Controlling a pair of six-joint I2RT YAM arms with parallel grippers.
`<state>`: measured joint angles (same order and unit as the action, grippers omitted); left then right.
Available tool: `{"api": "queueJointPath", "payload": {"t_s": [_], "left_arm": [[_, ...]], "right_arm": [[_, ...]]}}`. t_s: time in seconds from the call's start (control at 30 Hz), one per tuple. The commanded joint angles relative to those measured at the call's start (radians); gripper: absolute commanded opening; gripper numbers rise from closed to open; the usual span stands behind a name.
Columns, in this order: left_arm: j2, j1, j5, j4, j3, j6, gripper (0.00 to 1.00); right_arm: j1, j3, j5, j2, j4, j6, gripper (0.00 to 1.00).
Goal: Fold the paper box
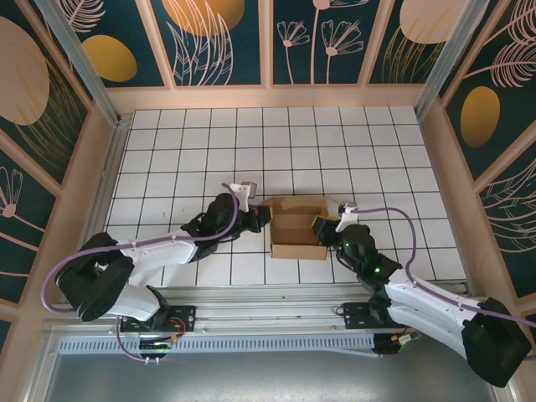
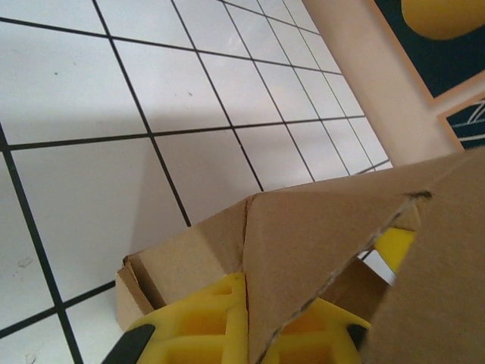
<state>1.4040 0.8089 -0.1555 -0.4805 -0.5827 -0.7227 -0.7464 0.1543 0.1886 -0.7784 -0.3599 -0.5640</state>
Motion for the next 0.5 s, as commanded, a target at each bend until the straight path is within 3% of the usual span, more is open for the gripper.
{"api": "queueJointPath", "payload": {"t_s": [0.0, 0.23, 0.47], "left_arm": [[-0.017, 0.036, -0.110, 0.137, 0.044, 0.050, 0.00], [-0.086, 0.055, 0.024, 0.110, 0.088, 0.151, 0.00], [-0.168, 0.067, 0.156, 0.007, 0.113, 0.243, 0.00]], "right_arm": [[-0.028, 0.008, -0.062, 0.057, 0.142, -0.027, 0.33], [-0.033, 0.063, -0.037, 0.223, 0.318, -0.072, 0.58], [-0.033, 0.111, -0.153, 0.413, 0.449, -0.100, 0.75]]}}
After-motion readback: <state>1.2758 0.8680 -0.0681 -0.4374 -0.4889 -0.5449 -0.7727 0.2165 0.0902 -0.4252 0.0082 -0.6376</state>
